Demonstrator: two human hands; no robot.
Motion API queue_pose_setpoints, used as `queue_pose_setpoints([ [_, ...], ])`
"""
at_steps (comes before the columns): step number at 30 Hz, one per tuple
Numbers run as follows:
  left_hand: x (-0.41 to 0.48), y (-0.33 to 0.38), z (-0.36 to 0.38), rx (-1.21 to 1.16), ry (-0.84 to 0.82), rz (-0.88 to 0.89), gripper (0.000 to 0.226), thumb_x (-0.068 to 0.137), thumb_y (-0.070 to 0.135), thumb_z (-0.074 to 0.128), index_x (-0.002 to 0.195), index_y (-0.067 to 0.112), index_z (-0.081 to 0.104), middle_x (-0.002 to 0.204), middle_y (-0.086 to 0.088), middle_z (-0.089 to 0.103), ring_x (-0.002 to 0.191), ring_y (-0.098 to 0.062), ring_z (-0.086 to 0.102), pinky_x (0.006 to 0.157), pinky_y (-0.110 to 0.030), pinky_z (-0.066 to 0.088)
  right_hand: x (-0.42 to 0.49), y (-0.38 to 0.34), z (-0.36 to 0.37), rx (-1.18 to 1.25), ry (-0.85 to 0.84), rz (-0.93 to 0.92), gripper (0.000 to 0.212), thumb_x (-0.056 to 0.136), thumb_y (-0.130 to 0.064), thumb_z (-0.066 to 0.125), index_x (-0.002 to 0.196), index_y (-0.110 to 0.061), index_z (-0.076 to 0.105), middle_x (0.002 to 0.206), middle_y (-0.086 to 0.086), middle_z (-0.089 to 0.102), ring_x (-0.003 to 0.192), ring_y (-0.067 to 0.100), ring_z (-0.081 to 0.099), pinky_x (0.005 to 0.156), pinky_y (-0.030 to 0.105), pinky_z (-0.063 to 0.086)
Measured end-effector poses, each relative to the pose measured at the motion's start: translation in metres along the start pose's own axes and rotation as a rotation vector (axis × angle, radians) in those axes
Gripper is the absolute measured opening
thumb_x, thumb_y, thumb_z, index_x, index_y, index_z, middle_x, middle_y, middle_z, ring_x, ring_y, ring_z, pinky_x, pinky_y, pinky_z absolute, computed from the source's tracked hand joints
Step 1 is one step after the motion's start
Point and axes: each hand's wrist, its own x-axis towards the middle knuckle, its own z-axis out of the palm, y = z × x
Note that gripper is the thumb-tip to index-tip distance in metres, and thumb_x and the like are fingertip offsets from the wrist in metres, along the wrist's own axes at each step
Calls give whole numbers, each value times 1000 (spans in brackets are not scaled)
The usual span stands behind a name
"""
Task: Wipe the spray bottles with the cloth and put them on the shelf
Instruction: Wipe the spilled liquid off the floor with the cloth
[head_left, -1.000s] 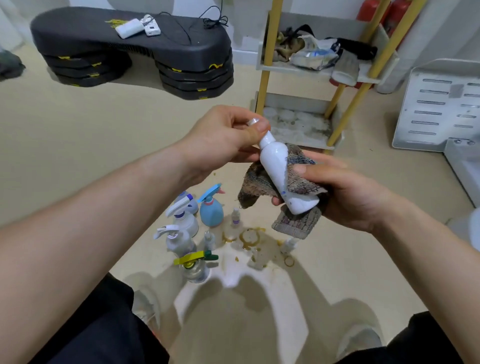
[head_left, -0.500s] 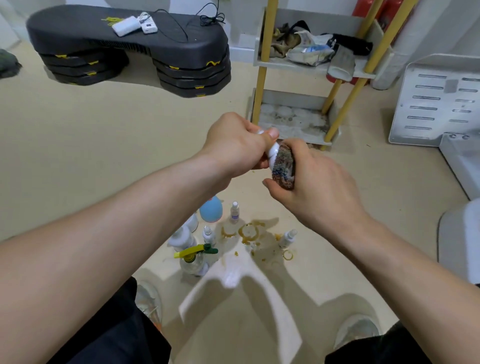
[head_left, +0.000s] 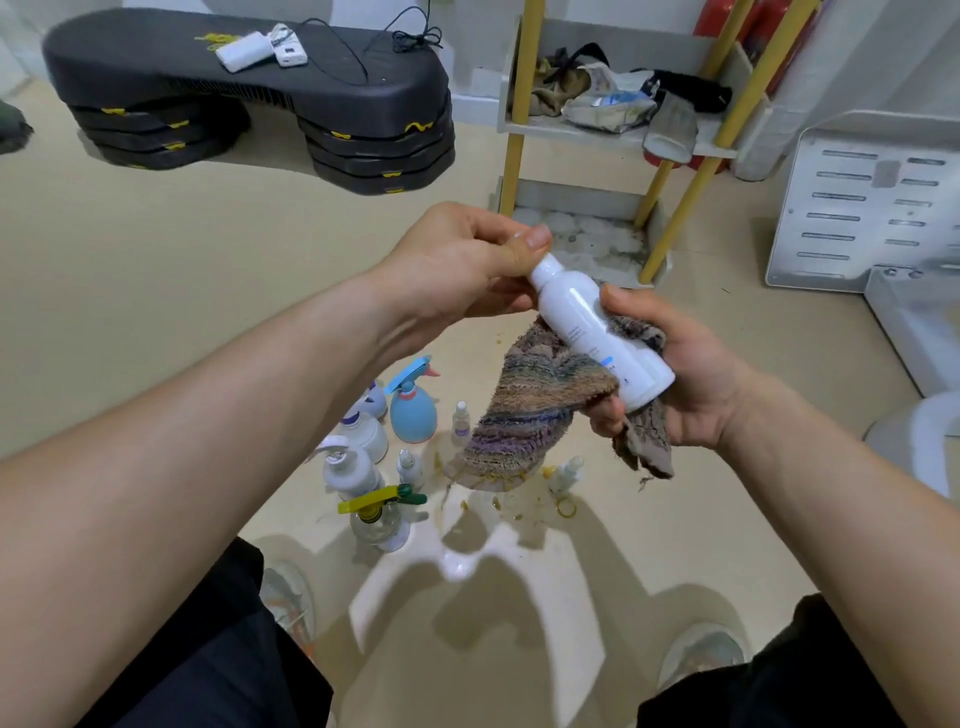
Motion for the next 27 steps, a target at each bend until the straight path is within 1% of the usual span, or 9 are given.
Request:
queue_pose_setpoints([
  [4, 2, -1, -7, 38, 106, -61, 26, 94, 18, 68, 104, -6, 68, 83, -16, 69, 60, -15, 65, 64, -21, 61, 3, 0, 5, -244, 89, -128, 39, 76, -23, 75, 106, -2, 63, 74, 10, 68, 53, 20, 59, 51, 27, 55],
  [7, 5, -3, -13, 80, 209, -97, 22, 93, 18, 71, 93, -4, 70, 85, -19, 70, 66, -21, 68, 64, -23, 61, 10, 4, 6, -646, 275, -259, 29, 82, -14, 82, 103, -9, 63, 77, 3, 71, 66, 22, 64, 64, 37, 60],
  [11, 5, -10, -9, 111, 276, -132, 21, 93, 18, 72, 85, -2, 69, 78, -18, 70, 68, -26, 66, 64, -26, 63, 16, 17, 9, -1562, 711, -311, 49, 79, -46, 75, 117, -27, 50, 96, -4, 67, 80, 22, 63, 65, 39, 51],
  [13, 4, -12, -6, 127, 242, -122, 22, 94, 18, 70, 87, -2, 69, 81, -21, 70, 70, -27, 65, 67, -28, 63, 18, 23, 11, -1718, 818, -335, 48, 81, -50, 71, 115, -26, 46, 97, -2, 63, 81, 26, 58, 62, 37, 41],
  [15, 4, -13, -4, 144, 175, -72, 21, 94, 16, 70, 91, -4, 68, 83, -22, 68, 67, -24, 65, 67, -28, 63, 17, 22, 9, -1503, 730, -331, 45, 80, -50, 75, 106, -25, 49, 87, -5, 67, 75, 22, 65, 59, 36, 47],
  [18, 2, -15, 0, 196, 48, 15, 13, 94, 11, 69, 93, -2, 68, 80, -16, 66, 68, -19, 66, 69, -28, 63, 12, 14, 4, -994, 431, -274, 27, 83, -35, 82, 85, -19, 60, 66, -11, 65, 60, 7, 63, 58, 26, 51],
  [23, 5, -6, -12, 108, -192, 110, 14, 86, 24, 75, 91, 13, 69, 82, -7, 71, 78, -17, 66, 79, -32, 59, 5, 12, 17, -245, 170, -236, 33, 84, -37, 70, 93, -6, 63, 68, 9, 65, 52, 24, 61, 51, 31, 55],
  [25, 5, -5, -14, 123, -120, 125, 14, 89, 28, 73, 97, 17, 69, 83, 2, 73, 75, -11, 67, 71, -27, 57, 5, 12, 23, -175, 185, -237, 42, 79, -43, 63, 99, -6, 64, 73, 11, 64, 54, 26, 60, 53, 33, 56],
  [27, 2, -15, -5, 162, 140, 166, 16, 93, 27, 71, 106, 18, 68, 89, 6, 72, 76, -8, 66, 67, -24, 54, 10, 15, 25, -147, 227, -314, 46, 81, -45, 62, 104, -5, 64, 80, 14, 64, 60, 27, 61, 57, 34, 57],
])
